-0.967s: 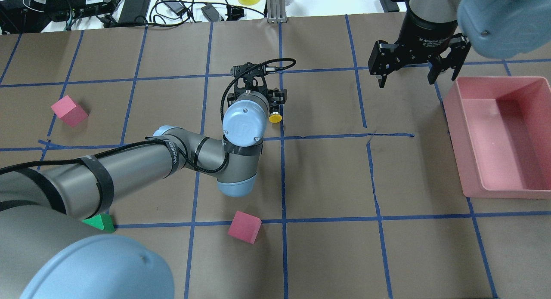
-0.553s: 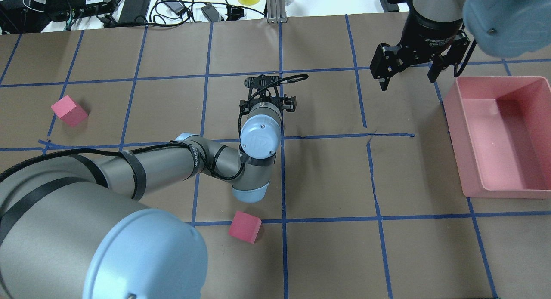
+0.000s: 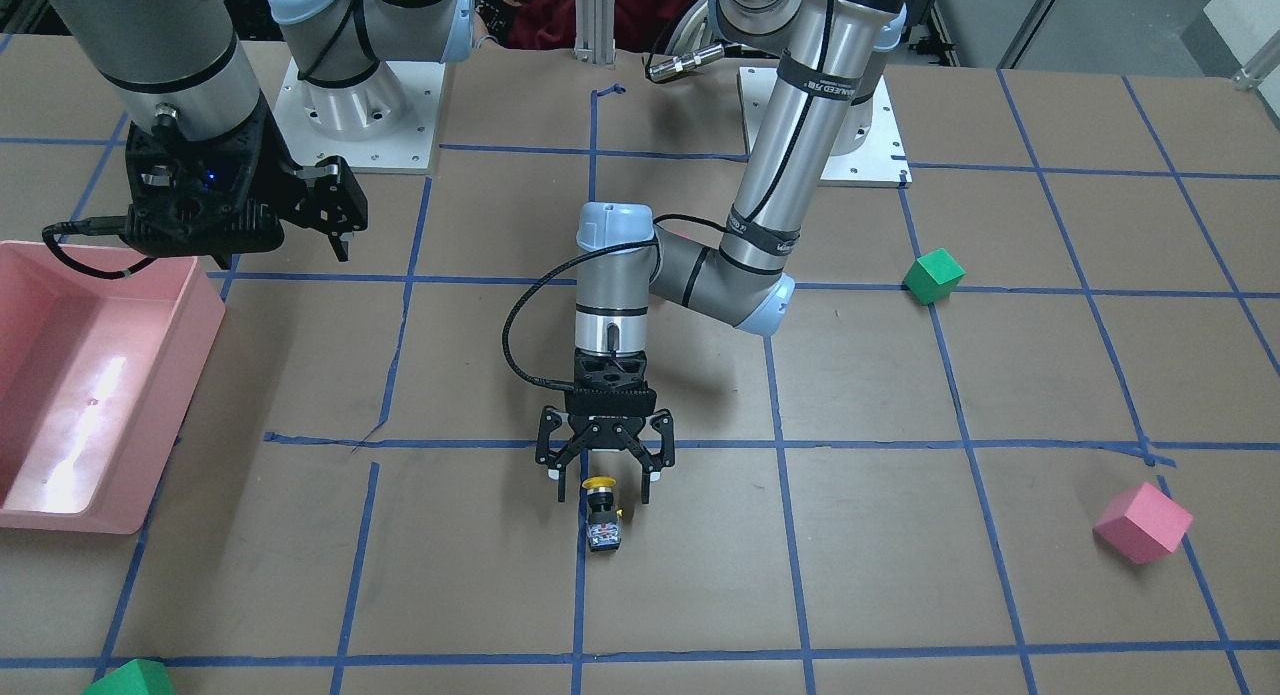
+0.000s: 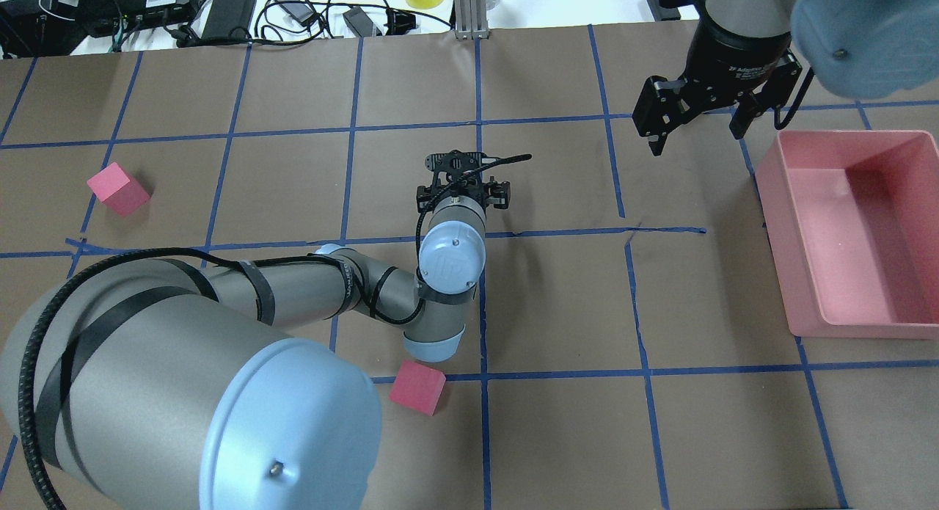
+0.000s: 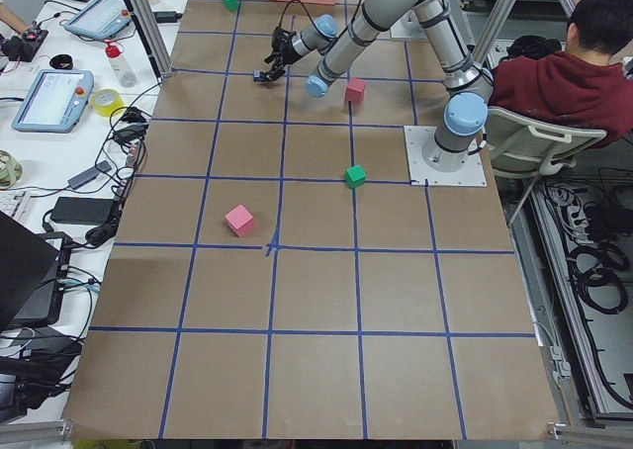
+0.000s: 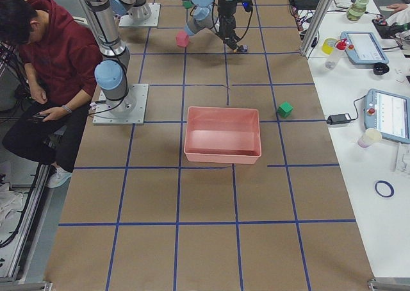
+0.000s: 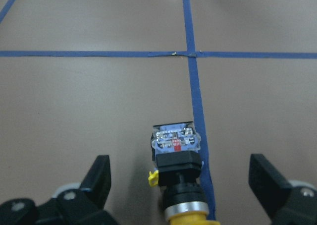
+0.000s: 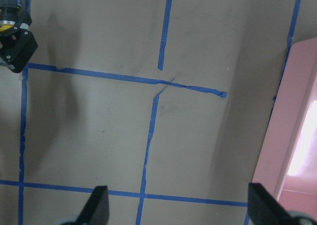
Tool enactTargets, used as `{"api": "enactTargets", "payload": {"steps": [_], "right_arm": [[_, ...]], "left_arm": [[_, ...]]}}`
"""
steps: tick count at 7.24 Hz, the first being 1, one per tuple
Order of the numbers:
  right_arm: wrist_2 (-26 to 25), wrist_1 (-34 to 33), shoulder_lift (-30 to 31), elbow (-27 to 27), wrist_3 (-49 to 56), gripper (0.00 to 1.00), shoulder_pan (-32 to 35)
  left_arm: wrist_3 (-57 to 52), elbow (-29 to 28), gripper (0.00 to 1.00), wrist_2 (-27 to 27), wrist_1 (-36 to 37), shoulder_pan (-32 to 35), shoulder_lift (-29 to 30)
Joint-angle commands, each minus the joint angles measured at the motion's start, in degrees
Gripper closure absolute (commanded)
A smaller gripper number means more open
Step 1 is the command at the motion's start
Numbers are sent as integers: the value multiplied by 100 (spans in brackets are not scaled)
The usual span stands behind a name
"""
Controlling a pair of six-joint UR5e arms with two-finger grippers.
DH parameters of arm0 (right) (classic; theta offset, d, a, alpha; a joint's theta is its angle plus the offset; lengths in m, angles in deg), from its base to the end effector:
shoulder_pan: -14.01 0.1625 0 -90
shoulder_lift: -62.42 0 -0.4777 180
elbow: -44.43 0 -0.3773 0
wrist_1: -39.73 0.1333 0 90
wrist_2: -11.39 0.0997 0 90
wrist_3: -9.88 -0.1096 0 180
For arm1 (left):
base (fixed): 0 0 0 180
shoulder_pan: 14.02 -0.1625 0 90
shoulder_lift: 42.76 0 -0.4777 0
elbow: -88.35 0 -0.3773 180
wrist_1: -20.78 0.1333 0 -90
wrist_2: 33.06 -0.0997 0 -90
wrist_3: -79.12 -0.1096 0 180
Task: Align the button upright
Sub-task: 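Raise the right gripper away while the left gripper grasps the button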
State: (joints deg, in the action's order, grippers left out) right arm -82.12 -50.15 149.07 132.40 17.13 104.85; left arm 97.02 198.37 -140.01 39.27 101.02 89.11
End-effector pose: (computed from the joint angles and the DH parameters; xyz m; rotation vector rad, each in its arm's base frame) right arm 0.1339 -0.5001 0.5188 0.2186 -3.0738 -0.0439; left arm -0.3632 -0.5381 0.1858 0.0050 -2.8288 1.2854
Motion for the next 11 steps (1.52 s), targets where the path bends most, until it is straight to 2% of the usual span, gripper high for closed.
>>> {"api": "enactTargets", "payload": {"steps": [1, 2, 5, 7, 8, 11], "right_arm": [[-1, 5, 54, 10, -239, 0, 4], [-10, 14, 54, 36, -302, 0, 4], [-54, -4, 63, 45, -312, 0, -4], [-54, 14, 80, 54, -312, 0, 4], [-54, 5, 72, 54, -312, 0, 4], [-71, 13, 80, 63, -381, 0, -5]], "left_arm": [[30, 124, 6, -54, 5, 54, 5], [38, 133, 10, -46, -4, 54, 5], [38, 133, 10, -2, 5, 54, 40], [30, 134, 34, 16, 5, 54, 49], [38, 134, 57, 25, -4, 54, 49], [12, 125, 96, 42, -30, 54, 23]]}}
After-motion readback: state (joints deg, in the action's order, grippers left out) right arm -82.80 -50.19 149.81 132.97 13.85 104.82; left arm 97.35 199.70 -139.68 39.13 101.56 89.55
